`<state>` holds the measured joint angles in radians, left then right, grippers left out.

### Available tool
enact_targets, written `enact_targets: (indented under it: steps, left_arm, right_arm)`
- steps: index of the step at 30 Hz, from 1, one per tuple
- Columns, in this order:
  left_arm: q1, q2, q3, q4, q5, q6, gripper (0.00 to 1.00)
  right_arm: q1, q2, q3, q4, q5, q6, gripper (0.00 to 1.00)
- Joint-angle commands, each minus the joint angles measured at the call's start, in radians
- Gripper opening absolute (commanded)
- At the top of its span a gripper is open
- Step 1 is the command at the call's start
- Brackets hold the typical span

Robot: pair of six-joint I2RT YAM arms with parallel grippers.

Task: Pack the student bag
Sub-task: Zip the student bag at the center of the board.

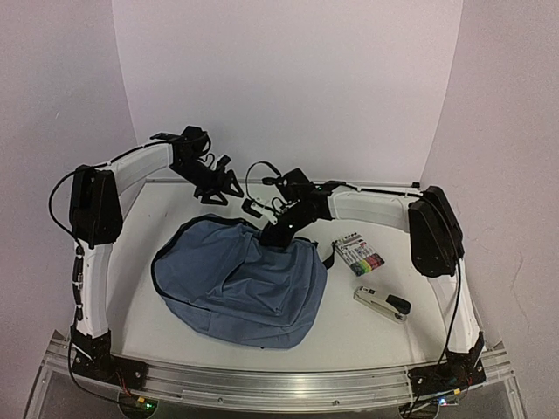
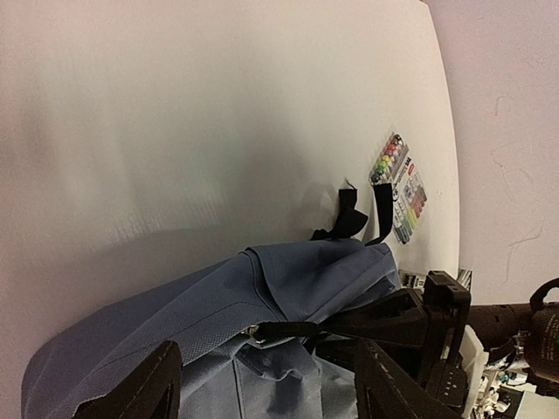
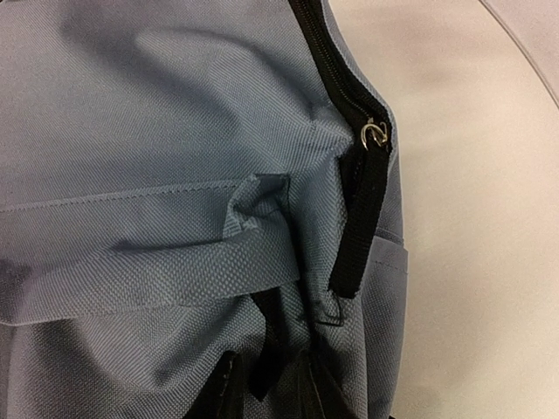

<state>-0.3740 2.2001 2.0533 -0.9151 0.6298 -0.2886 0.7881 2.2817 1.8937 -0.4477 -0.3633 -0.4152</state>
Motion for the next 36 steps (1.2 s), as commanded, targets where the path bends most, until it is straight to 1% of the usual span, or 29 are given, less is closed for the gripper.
enact_targets:
  steps: [1,6,8,11,17,24,27,30,34,36]
  left_arm:
    - [0.001,0.017,0.028,0.014,0.027,0.012,0.68]
    - [0.001,0.023,0.021,0.006,0.029,0.02,0.68]
    - [0.0,0.023,0.017,0.01,0.032,0.023,0.68]
    - [-0.002,0.023,0.02,0.005,0.038,0.044,0.68]
    - [-0.012,0.017,0.008,-0.009,0.072,0.114,0.7]
    - [-0.019,0.009,-0.019,-0.039,0.124,0.223,0.69]
    - [-0.019,-0.01,-0.054,-0.032,0.12,0.283,0.7]
    - [-0.015,-0.049,-0.122,0.004,0.083,0.359,0.71]
    - [0.001,-0.098,-0.205,0.062,0.086,0.515,0.72]
    - [0.001,-0.111,-0.226,0.072,0.066,0.574,0.72]
  right_arm:
    - [0.002,0.033,0.015,0.037,0.022,-0.002,0.22]
    - [0.03,0.024,0.002,0.051,0.07,-0.05,0.15]
    - [0.038,0.024,-0.002,0.055,0.09,-0.058,0.11]
    - [0.042,0.019,-0.002,0.057,0.115,-0.059,0.01]
    - [0.042,-0.045,-0.03,0.057,0.123,-0.059,0.0]
    - [0.042,-0.113,-0.036,0.058,0.097,0.004,0.0]
    - [0.043,-0.128,-0.036,0.057,0.089,0.023,0.0]
    - [0.044,-0.141,-0.045,0.057,0.091,0.028,0.0]
    - [0.045,-0.149,-0.061,0.056,0.098,0.034,0.0]
    - [0.045,-0.151,-0.063,0.057,0.098,0.042,0.0]
